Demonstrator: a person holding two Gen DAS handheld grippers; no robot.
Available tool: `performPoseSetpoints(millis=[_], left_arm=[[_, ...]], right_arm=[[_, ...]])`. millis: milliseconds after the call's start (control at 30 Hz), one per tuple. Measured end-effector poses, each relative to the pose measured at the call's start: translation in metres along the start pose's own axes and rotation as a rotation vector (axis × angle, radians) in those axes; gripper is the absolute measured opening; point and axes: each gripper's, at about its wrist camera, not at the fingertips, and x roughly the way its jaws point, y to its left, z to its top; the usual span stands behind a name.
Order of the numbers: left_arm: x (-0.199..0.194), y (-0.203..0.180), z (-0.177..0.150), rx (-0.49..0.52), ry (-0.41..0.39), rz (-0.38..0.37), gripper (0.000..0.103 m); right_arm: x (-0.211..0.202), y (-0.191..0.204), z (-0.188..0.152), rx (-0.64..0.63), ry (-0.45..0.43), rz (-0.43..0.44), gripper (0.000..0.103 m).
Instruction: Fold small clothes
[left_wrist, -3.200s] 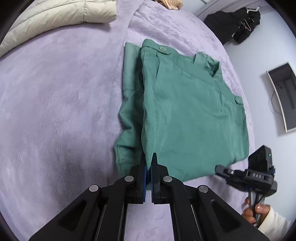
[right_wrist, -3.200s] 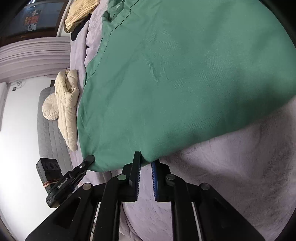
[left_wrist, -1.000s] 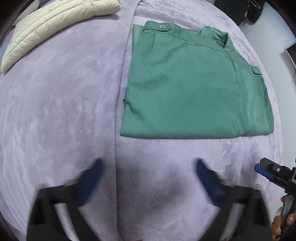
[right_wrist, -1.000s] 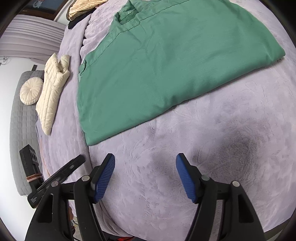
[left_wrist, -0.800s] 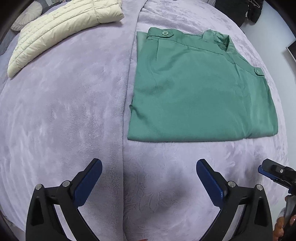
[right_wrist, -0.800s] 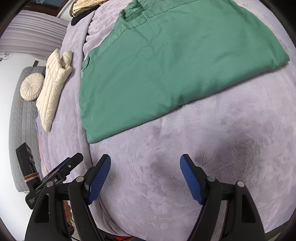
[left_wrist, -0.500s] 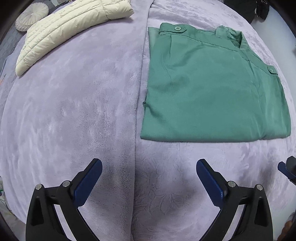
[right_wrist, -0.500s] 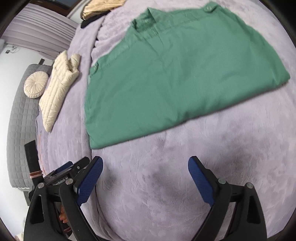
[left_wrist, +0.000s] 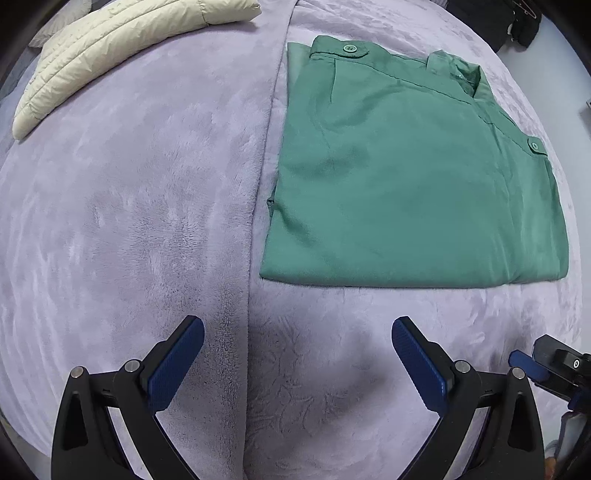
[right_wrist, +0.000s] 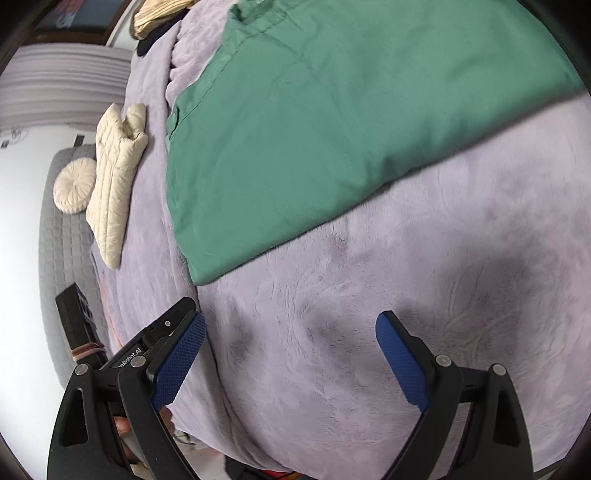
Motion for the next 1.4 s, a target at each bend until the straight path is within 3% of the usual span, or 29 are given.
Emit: performPoseSetpoints(millis=[200,333,700,767,800,833,967,1133,1400], left_arm=[[0.002,0.012,0.006,-0.014,-0.005,-0.017,0.102],[0.002,0.022,0.013,-0.047,-0.025,-0.059,0.102],[0.019,0.035,0.028,-0.186,-0.001,-0.345,0.102],[0.028,0.033,0.03,-0.218,0.036,-0.433,0.102],[0.031,0.031,0.031,-0.234,0.052,-0.471,0.102],[0.035,0.029,0.031,-0.254,0.066,-0.514,0.102],[0.046,0.023,0.039,-0.307,0.087,-0.615,0.102],[0.048,0.02,0.07,-0.303,0.028,-0.638,0.102],[0.067,0.009,0.137,-0.244,0.006,-0.584,0.102]], right_arm=[[0.024,0.001,0.01,0.057,0.016,0.107,0.095],[0.047,-0.002,0.025,0.112,0.008,0.225,0.095],[0.086,0.002,0.061,0.285,-0.055,0.456,0.094],[0.089,0.002,0.065,0.306,-0.042,0.515,0.071],[0.088,0.002,0.067,0.307,-0.036,0.524,0.039],[0.085,0.003,0.072,0.297,-0.038,0.525,0.023],[0.06,0.019,0.084,0.211,-0.066,0.574,0.017],[0.039,0.04,0.097,0.104,-0.077,0.56,0.017],[0.045,0.034,0.093,0.066,-0.019,0.516,0.017]])
